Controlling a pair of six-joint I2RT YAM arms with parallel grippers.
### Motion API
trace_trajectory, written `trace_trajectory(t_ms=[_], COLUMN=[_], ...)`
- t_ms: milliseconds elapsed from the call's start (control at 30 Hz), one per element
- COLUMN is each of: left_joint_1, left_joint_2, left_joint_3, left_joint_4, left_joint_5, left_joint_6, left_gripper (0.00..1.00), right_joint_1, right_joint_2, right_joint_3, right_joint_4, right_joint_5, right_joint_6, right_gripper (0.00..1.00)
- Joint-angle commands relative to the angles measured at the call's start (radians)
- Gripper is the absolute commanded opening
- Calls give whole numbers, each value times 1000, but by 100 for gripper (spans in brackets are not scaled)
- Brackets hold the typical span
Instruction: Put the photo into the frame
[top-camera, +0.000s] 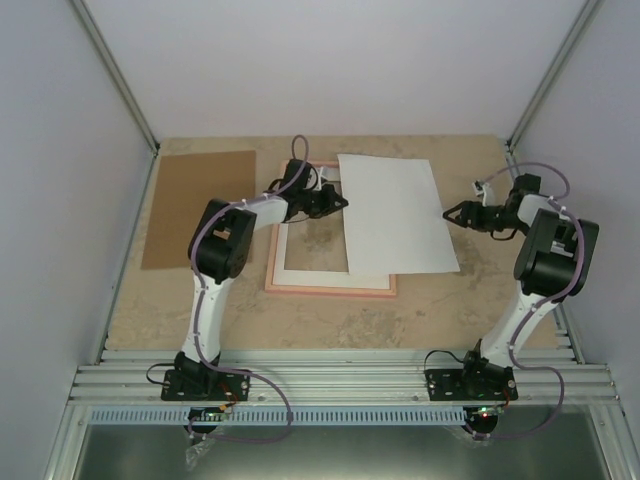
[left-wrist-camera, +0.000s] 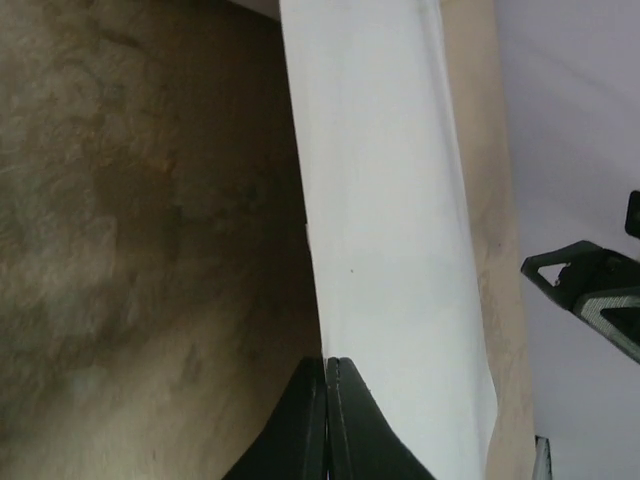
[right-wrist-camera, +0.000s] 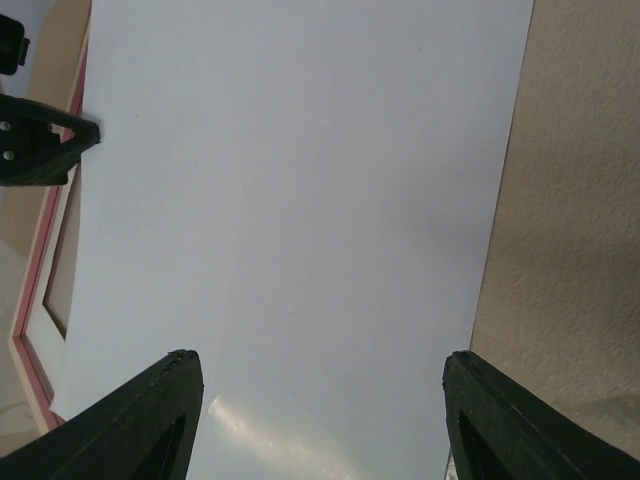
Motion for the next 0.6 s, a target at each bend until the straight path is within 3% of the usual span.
trace_trajectory(t_ms=[0,233,567], left_joint_1=[20,70,132], left_joint_2=[-92,-160,-260], left_joint_3=[18,11,-79], left_joint_4=[-221,-496,-562], left_joint_5=[-8,-85,-273], left_joint_6=[169,386,510], left_gripper=[0,0,0], right_joint_1=[-3,29,127], right_joint_2=[-68,-123,-173], right_joint_3=[-23,-73,-158], right_joint_4=[-6,21,101], right_joint_5=[-56,-68,-64], right_joint_6=[-24,-18,12], right_gripper=[67,67,67])
